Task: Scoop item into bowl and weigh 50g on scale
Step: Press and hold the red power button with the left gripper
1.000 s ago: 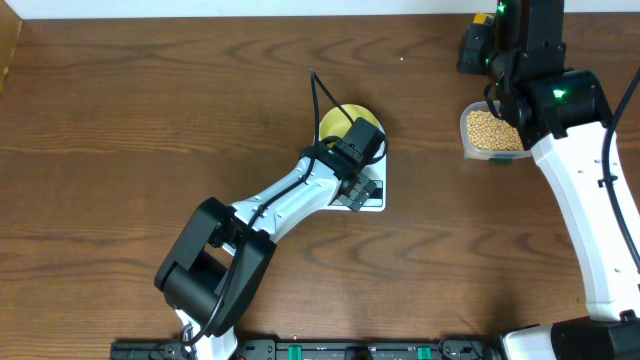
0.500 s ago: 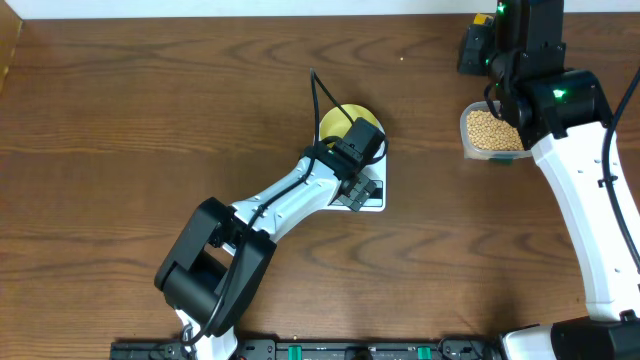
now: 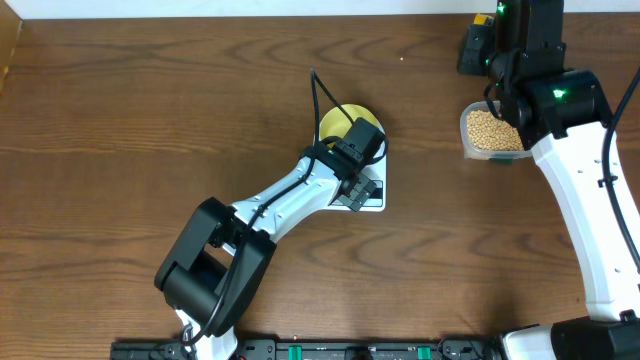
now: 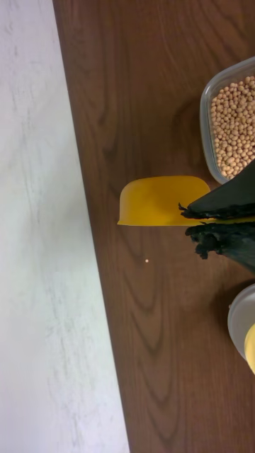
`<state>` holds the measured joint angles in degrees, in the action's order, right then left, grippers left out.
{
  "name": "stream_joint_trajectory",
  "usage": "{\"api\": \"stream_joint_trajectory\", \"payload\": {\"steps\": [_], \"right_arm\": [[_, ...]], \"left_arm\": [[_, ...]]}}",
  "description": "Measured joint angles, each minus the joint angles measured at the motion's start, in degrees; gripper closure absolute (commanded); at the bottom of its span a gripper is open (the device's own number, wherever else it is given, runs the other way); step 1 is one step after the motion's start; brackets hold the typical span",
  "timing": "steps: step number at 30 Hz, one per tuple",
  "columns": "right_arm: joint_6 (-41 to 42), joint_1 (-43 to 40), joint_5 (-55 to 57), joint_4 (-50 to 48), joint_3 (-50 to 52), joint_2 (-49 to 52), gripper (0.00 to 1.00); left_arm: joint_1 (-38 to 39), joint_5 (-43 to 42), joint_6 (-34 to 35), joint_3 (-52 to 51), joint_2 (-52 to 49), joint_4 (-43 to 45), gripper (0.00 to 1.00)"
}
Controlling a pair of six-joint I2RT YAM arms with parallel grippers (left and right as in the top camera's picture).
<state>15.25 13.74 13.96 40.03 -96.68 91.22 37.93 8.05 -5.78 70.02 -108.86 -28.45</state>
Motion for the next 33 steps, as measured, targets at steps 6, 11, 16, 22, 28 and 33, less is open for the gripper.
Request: {"api": "stream_joint_trajectory", "payload": {"steps": [6,11,16,22,28,33], "right_arm": [[0.00,0.00,0.00,0.00,0.00,0.00,0.99],[0.00,0.00,0.00,0.00,0.00,0.00,0.99],[0.00,0.00,0.00,0.00,0.00,0.00,0.99],[0.00,0.00,0.00,0.00,0.00,0.00,0.99],[0.00,0.00,0.00,0.00,0.00,0.00,0.99],[0.00,0.00,0.00,0.00,0.00,0.00,0.99]], "left_arm": [[0.00,0.00,0.00,0.00,-0.02,0.02,0.02],[-0.04,0.00,0.00,0.00,-0.02,0.02,0.02],[-0.79,0.31,-0.02,0.00,-0.02,0.17,0.02],[-0.92,0.44,0.00,0.00,-0.02,0.17,0.02],[-0.92,0.44,0.00,0.00,-0.02,0.11,0.03],[-0.90,0.44,0.00,0.00,0.00,0.09,0.02]]}}
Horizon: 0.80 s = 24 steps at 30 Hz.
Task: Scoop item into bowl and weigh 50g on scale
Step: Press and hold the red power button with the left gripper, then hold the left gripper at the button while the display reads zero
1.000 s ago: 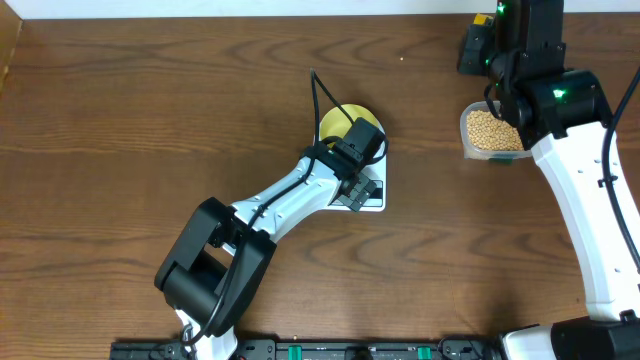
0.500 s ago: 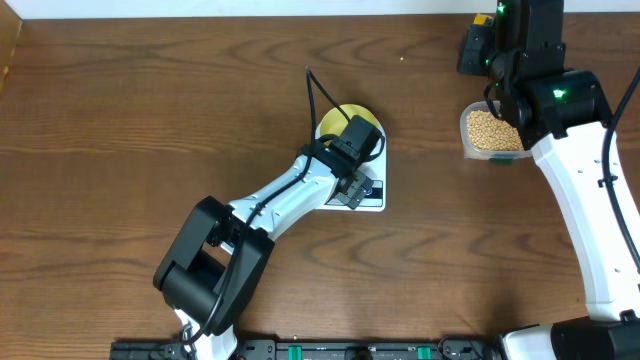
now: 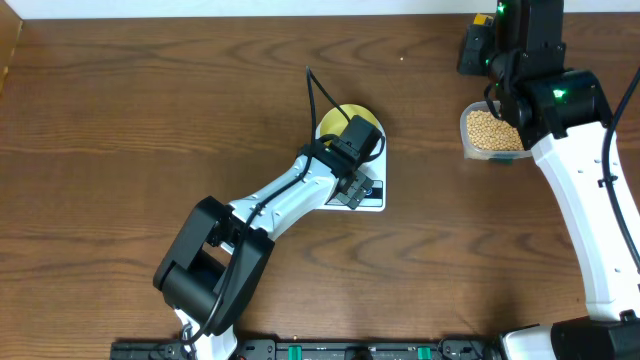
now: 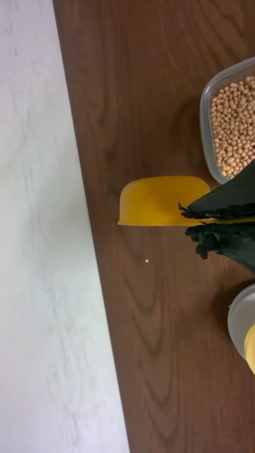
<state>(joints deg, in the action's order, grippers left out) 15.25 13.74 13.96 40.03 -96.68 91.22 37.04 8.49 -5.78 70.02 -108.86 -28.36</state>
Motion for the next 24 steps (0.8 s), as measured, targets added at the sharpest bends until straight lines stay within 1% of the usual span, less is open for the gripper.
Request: {"api": "stream_joint_trajectory", "payload": {"steps": [8,13,24], "right_arm": [[0.00,0.00,0.00,0.00,0.00,0.00,0.99],[0.00,0.00,0.00,0.00,0.00,0.00,0.99],[0.00,0.00,0.00,0.00,0.00,0.00,0.99]], "left_arm": [[-0.07,1.27,-0.02,-0.70,1.68,-1.09,0.02],[-0.07,1.57,-0.04,-1.05,5.86,-1.36,0.02],[-0.07,1.99,-0.02,-1.05,5.99,-1.38,0.02]]}}
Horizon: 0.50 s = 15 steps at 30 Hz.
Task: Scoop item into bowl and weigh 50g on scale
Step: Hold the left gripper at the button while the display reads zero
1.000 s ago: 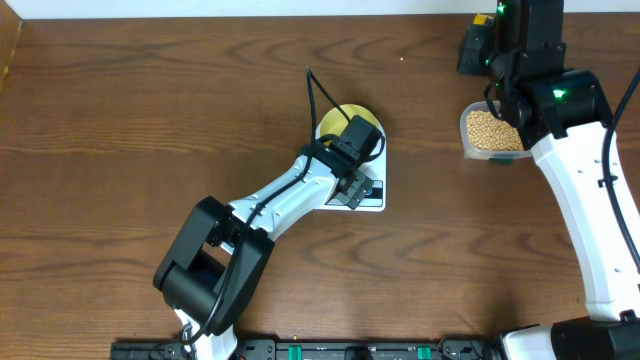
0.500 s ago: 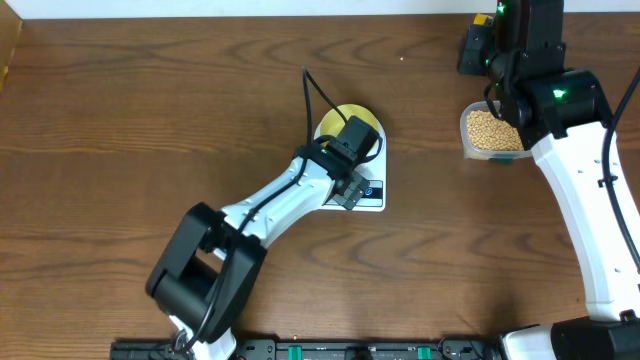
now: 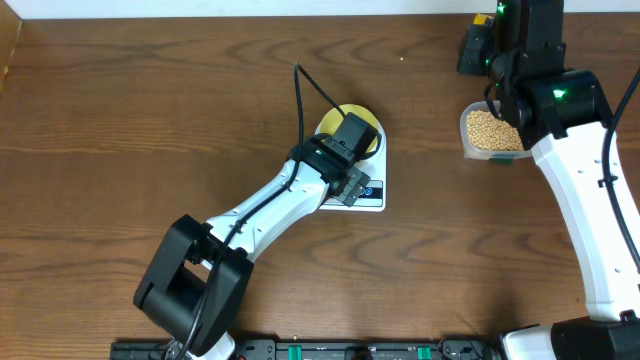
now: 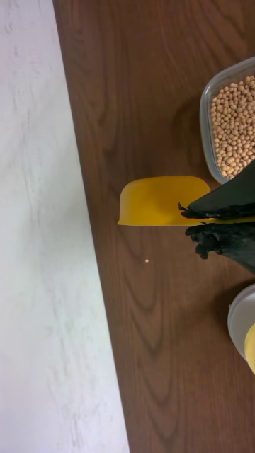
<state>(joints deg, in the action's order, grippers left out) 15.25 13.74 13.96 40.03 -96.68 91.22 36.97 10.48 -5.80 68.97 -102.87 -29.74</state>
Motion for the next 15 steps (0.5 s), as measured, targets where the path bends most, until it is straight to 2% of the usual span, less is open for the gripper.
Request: {"api": "stream_joint_trajectory", "payload": {"steps": [15], "right_arm": [[0.00,0.00,0.00,0.00,0.00,0.00,0.99]], "left_arm": [[1.70,0.17,-0.02,0.00,-0.98,1.27,0.02]]}}
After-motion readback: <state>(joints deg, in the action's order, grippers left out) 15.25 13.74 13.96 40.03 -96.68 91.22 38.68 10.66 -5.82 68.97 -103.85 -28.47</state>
